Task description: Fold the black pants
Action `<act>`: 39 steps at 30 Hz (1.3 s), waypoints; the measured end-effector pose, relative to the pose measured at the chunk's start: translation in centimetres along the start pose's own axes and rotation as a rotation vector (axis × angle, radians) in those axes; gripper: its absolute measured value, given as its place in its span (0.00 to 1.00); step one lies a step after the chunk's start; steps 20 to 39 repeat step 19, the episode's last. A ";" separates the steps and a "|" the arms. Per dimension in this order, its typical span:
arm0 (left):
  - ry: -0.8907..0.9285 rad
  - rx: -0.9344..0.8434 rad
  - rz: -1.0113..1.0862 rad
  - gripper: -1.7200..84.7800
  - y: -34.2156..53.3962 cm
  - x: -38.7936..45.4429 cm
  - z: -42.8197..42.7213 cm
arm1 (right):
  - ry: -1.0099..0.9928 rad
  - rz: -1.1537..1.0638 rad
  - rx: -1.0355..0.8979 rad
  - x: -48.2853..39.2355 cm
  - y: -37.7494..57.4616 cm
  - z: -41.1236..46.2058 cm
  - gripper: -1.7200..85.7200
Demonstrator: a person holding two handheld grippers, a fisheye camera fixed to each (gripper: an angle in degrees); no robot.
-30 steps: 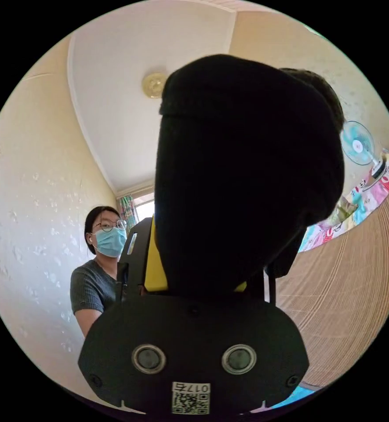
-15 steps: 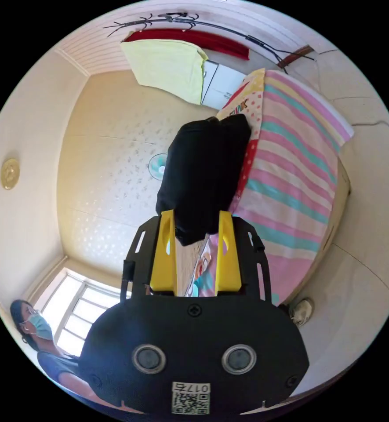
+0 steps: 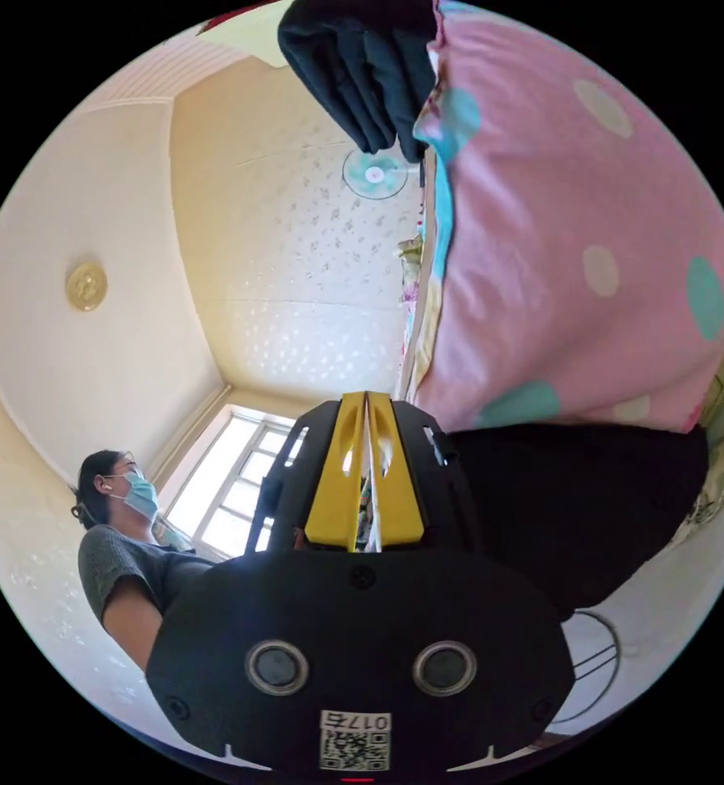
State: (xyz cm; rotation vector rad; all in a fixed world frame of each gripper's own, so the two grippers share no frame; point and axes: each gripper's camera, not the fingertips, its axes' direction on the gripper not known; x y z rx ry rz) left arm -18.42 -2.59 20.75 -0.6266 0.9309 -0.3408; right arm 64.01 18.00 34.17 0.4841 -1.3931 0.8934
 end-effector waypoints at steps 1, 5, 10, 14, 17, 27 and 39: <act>-0.051 0.078 -0.041 0.08 -0.9 -1.0 -1.3 | -0.026 -0.012 -0.030 -0.2 -0.1 1.1 0.03; -0.160 0.148 -0.206 0.02 -4.2 -4.4 -0.7 | 0.023 -0.059 -0.163 -2.1 -0.2 4.1 0.02; -0.088 0.070 -0.271 0.01 -5.1 -4.3 5.7 | 0.042 -0.094 -0.247 -3.5 1.8 5.5 0.02; -0.002 0.041 -0.173 0.01 -3.4 -1.1 6.9 | 0.023 -0.089 -0.252 -3.0 3.3 5.8 0.02; 0.193 -0.028 0.012 0.01 -2.0 2.8 9.8 | 0.041 -0.085 -0.295 -2.1 4.0 7.5 0.03; 0.360 -0.105 0.135 0.01 -1.0 6.1 12.8 | 0.082 -0.109 -0.345 -2.0 4.5 10.2 0.03; 0.360 -0.105 0.135 0.01 -1.0 6.1 12.8 | 0.082 -0.109 -0.345 -2.0 4.5 10.2 0.03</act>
